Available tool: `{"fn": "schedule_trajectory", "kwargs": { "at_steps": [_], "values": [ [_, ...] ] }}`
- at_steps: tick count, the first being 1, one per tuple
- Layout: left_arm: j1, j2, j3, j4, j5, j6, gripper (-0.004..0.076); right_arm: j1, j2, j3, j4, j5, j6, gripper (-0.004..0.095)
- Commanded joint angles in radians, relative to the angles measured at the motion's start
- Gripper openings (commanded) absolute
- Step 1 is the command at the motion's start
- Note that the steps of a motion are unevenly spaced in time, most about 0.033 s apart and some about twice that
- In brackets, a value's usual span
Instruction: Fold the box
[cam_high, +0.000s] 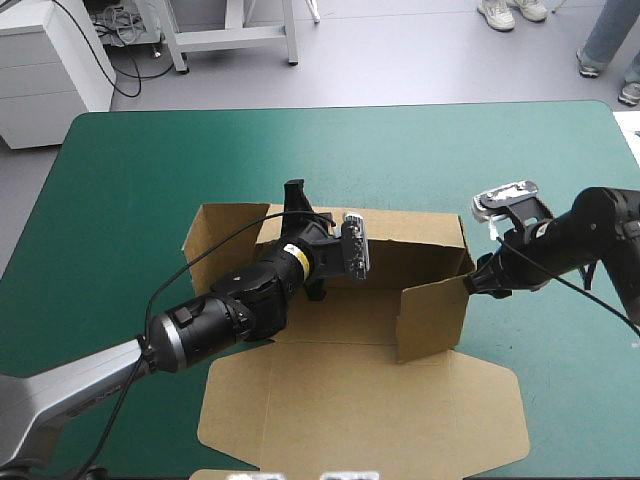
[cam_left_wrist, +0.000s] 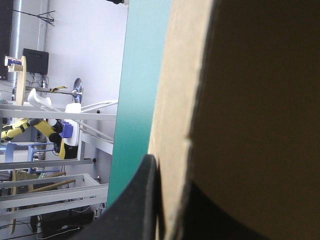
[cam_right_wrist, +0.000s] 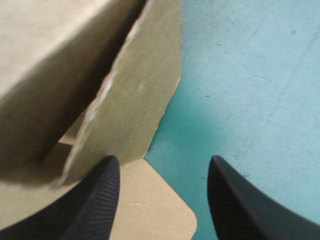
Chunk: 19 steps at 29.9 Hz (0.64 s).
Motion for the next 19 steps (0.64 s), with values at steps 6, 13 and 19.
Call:
{"fn": "schedule_trajectory", "kwargs": {
  "at_steps": [6,13,19],
  "values": [
    [-0.002,-0.029,-0.015,-0.034,-0.004,-0.020,-0.0008,-0.010,-0.121,0.052,0.193,0.014,-0.100,0.0472],
    [-0.002,-0.029,0.040,-0.034,-0.039,-0.020,-0.0008,-0.010,-0.129,0.136,0.191,-0.041,-0.093,0.0472],
    [-0.002,-0.029,0.058,-0.035,-0.057,-0.020,-0.0008,-0.010,-0.131,0.184,0.232,-0.154,-0.063,0.0471]
  ]
}}
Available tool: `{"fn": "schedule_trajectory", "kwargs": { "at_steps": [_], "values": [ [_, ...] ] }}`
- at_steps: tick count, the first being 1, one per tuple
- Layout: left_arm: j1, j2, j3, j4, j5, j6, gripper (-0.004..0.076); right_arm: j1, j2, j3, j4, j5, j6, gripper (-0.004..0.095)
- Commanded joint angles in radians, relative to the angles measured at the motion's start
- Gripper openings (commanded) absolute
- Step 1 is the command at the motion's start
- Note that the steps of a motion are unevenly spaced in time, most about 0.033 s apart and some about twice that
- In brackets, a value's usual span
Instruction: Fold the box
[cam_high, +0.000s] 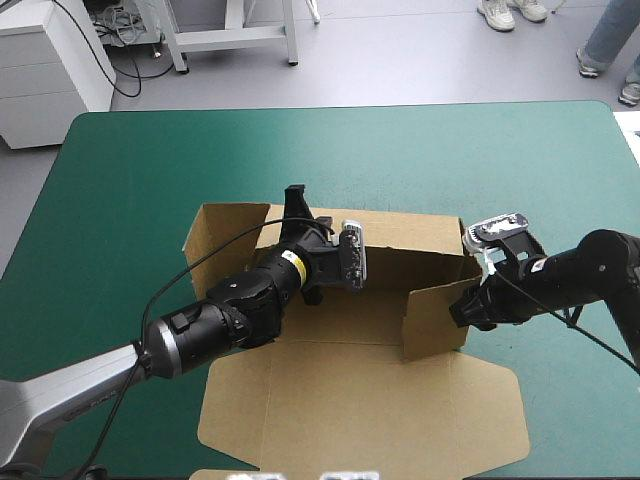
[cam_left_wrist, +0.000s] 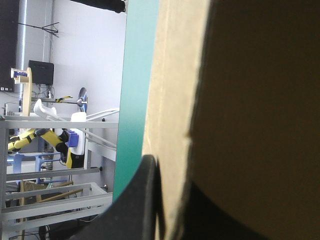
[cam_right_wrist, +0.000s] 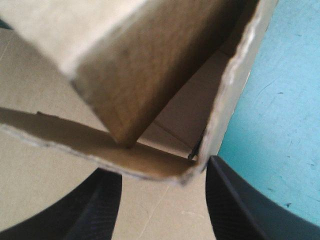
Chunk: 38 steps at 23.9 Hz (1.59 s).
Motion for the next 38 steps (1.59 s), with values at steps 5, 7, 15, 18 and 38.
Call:
{"fn": "schedule_trajectory", "kwargs": {
  "at_steps": [5,7,15,18,38],
  "values": [
    [-0.002,-0.016,0.002,-0.065,-0.049,-0.022,-0.0008,0.013,-0.022,0.013,0.038,-0.175,0.077,0.0469],
    [-0.002,-0.016,0.002,-0.065,-0.063,-0.022,-0.0008,0.055,-0.022,0.028,-0.005,-0.218,0.109,0.0469],
    [-0.002,-0.016,0.002,-0.067,-0.068,-0.024,-0.0008,0.229,-0.022,0.056,-0.264,-0.432,0.457,0.0469],
    [-0.002,-0.016,0.002,-0.070,-0.068,-0.024,-0.0008,0.282,-0.020,0.056,-0.325,-0.491,0.532,0.0460],
    [-0.004,-0.016,0.006,-0.144,-0.068,0.078,0.0110,0.348,0.013,0.056,-0.496,-0.538,0.804,-0.0008]
  ]
}}
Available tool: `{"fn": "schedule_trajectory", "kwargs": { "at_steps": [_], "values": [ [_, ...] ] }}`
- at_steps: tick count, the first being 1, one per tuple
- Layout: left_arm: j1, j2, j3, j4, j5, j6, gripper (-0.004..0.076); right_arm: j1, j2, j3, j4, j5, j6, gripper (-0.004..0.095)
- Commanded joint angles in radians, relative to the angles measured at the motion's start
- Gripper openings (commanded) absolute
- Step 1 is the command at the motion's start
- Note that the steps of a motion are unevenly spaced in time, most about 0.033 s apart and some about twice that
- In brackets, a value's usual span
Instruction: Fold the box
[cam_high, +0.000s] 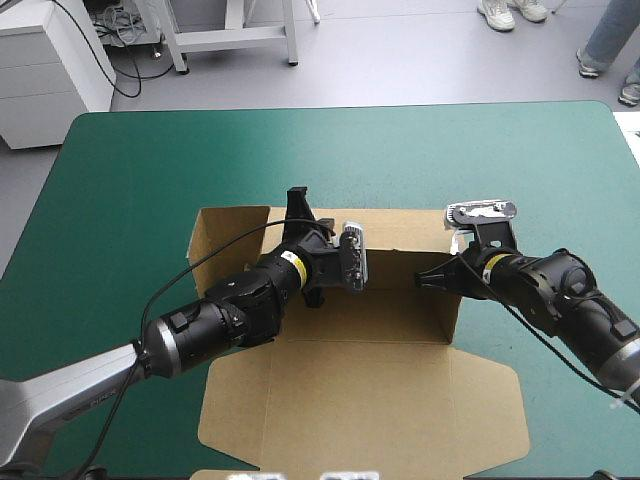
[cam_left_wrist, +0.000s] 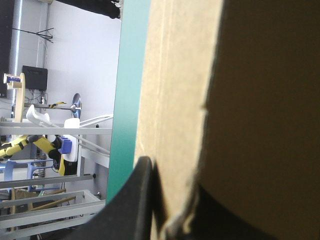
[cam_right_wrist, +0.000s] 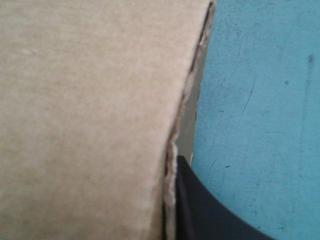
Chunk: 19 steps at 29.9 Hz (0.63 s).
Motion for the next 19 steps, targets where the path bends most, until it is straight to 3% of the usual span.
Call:
{"fn": "schedule_trajectory", "kwargs": {
  "at_steps": [1,5,7,19],
  "values": [
    [-0.012,-0.016,0.002,-0.093,-0.032,0.049,0.0162,-0.002,-0.001,-0.026,0.036,-0.057,0.011,-0.0008],
    [-0.012,-0.016,0.002,-0.093,-0.032,0.051,0.0379,-0.002,0.041,-0.043,0.036,-0.055,0.011,-0.0010],
    [-0.012,-0.018,0.002,-0.089,-0.027,0.051,0.0430,-0.002,0.069,-0.055,0.036,-0.051,0.011,-0.0010],
    [-0.012,-0.061,0.000,0.098,0.059,-0.040,0.0385,-0.002,0.259,-0.179,0.036,-0.023,-0.021,-0.0012]
  ]
}}
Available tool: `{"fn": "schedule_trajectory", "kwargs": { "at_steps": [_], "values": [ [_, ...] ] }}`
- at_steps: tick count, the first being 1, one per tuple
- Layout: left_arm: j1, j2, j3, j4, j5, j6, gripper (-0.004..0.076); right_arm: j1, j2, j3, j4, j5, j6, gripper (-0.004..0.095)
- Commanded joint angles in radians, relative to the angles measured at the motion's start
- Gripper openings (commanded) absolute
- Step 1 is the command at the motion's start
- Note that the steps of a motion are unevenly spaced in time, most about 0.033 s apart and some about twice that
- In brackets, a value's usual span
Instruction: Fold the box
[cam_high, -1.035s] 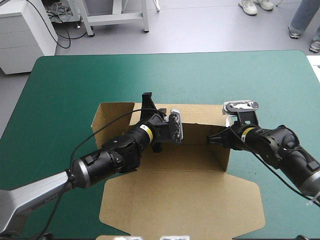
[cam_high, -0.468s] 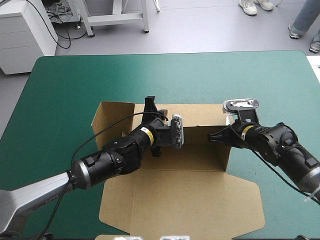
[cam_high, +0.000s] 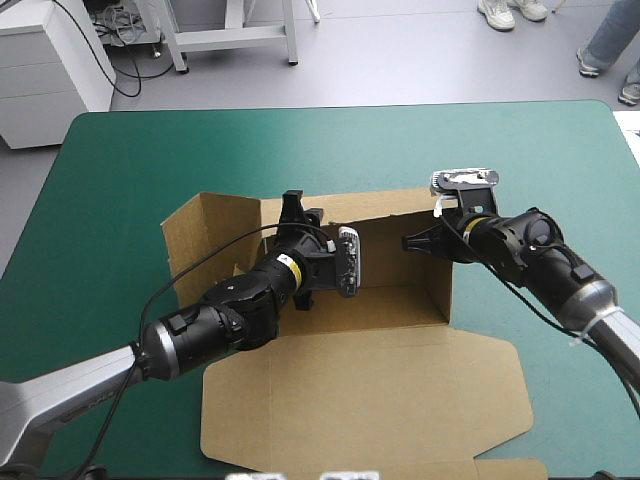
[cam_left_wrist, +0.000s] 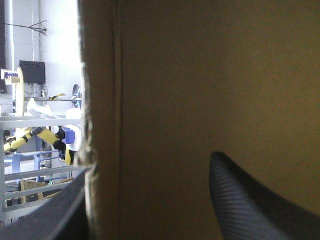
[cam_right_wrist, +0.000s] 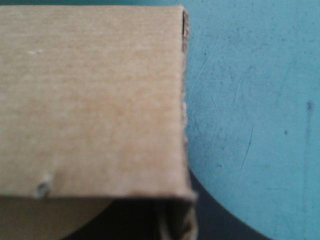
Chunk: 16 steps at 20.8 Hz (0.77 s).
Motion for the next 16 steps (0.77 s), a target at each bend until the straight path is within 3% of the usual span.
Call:
{"fn": "schedule_trajectory", "kwargs": {
  "at_steps": [1,3,6,11,16],
  "values": [
    [-0.011,-0.051,-0.018,0.048,0.004,-0.044,0.0384,0.010,0.060,-0.027,0.064,-0.002,-0.037,-0.0012],
    [-0.012,-0.056,-0.018,0.098,0.009,-0.055,0.0384,0.010,0.085,-0.035,0.064,0.005,-0.049,-0.0012],
    [-0.067,-0.071,-0.018,0.274,0.110,-0.177,0.0384,0.010,0.127,-0.045,0.066,0.024,-0.057,-0.0012],
    [-0.160,-0.106,-0.018,0.251,0.210,-0.254,0.0384,-0.010,0.137,-0.083,0.061,0.050,-0.074,-0.0012],
    [-0.123,-0.179,-0.022,0.193,0.210,-0.254,0.0384,-0.095,0.206,-0.312,0.063,0.323,-0.171,-0.0012]
  ]
}}
